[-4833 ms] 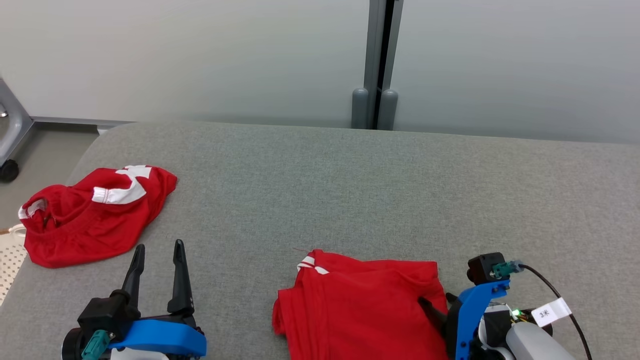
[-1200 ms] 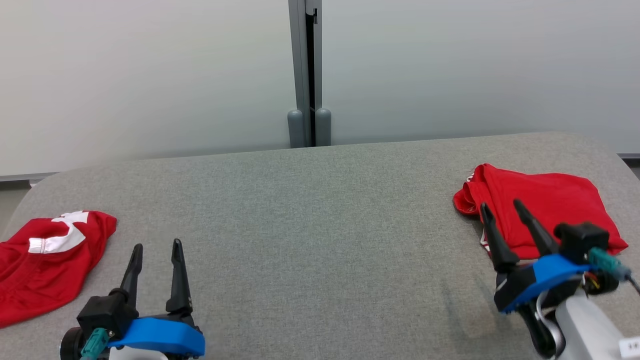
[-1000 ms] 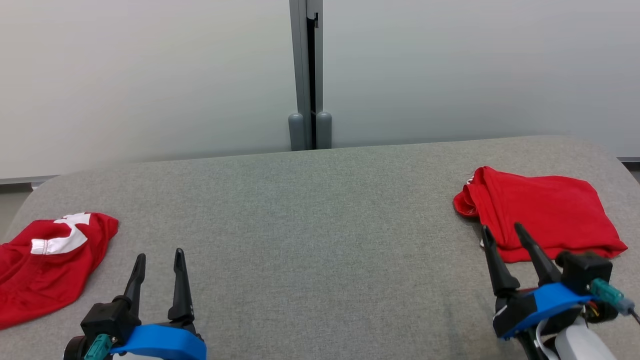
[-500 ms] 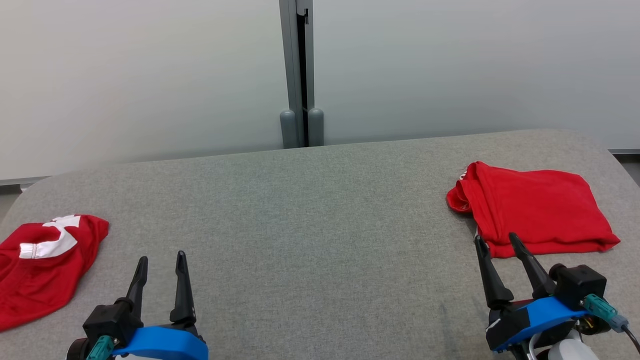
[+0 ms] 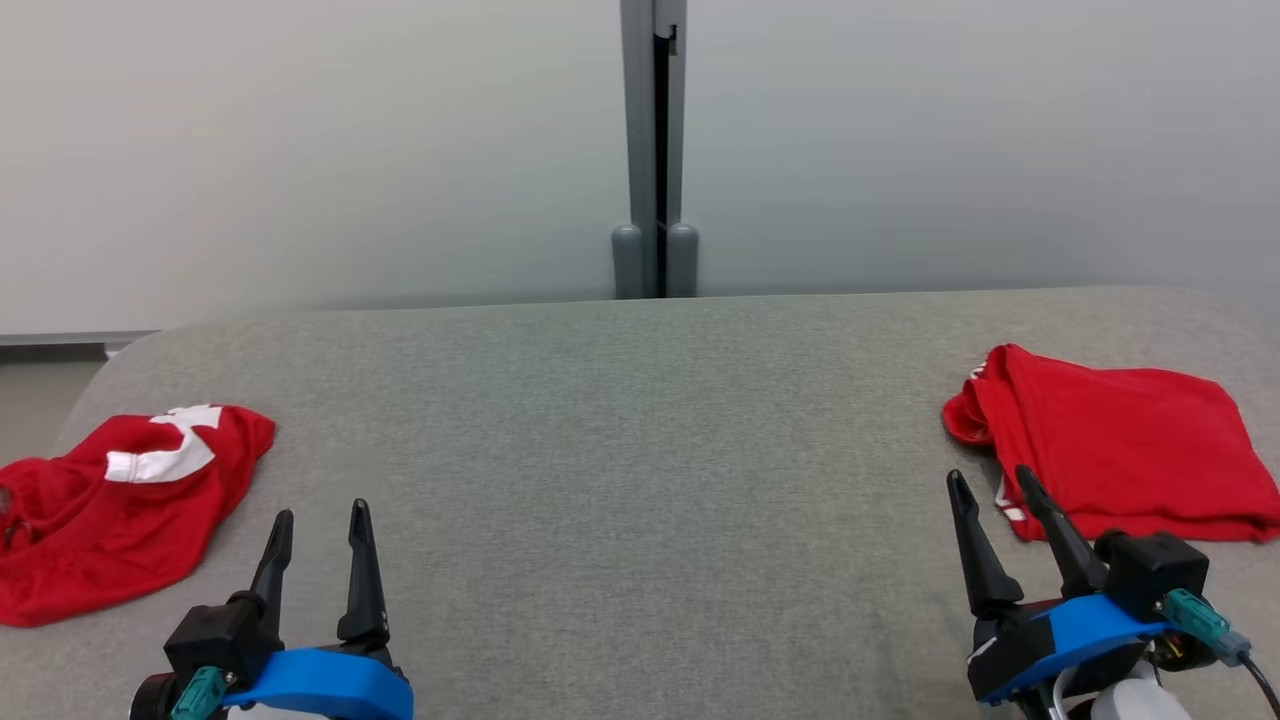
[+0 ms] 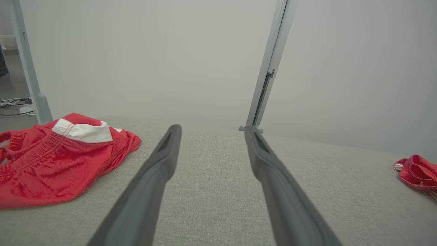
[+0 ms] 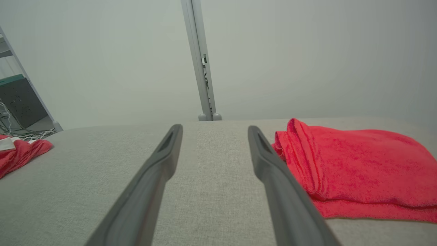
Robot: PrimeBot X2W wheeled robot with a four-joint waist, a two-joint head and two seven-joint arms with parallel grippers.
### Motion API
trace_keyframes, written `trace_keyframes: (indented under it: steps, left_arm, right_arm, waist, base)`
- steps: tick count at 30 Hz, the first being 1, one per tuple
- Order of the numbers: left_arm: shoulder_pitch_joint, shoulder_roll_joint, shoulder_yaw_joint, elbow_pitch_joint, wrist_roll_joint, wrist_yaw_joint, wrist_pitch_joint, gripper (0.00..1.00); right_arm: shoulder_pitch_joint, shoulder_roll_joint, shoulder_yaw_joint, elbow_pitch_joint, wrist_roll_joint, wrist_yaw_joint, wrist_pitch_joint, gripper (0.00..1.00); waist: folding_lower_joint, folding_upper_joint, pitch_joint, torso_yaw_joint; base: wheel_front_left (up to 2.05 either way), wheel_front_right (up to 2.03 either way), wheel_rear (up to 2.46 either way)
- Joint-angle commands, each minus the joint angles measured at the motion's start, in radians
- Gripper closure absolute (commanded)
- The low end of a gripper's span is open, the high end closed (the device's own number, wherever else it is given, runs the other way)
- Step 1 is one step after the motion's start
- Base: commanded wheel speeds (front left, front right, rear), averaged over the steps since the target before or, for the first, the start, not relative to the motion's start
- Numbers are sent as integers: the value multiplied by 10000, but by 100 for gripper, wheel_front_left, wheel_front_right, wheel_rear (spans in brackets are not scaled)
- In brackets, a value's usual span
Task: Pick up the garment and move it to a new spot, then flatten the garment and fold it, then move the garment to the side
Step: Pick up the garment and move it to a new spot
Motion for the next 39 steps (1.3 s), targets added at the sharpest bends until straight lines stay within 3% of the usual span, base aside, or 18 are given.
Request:
trace_keyframes:
  steps: [1,20,32,39]
  left_arm:
    - [-124,6,58,21,81,-25,-43,0]
    - [39,69,525,46,226,118,-36,0]
    - [-161,204,616,215,230,41,-11,0]
    - [-1020,792,708,-20,158,24,648,0]
  right_arm:
    - [72,65,37,5,77,1,-30,0]
    - [-133,226,1067,56,269,1,-29,0]
    - [-206,319,1264,104,311,1,-30,0]
    - [-406,362,1224,-124,275,1,-31,0]
  waist:
    - [0,0,58,285]
    - [0,0,14,2879]
    - [0,0,62,3177]
    - [0,0,336,2815]
  base:
    - [0,0,0]
    - [0,0,0]
    - [0,0,0]
    - [0,0,0]
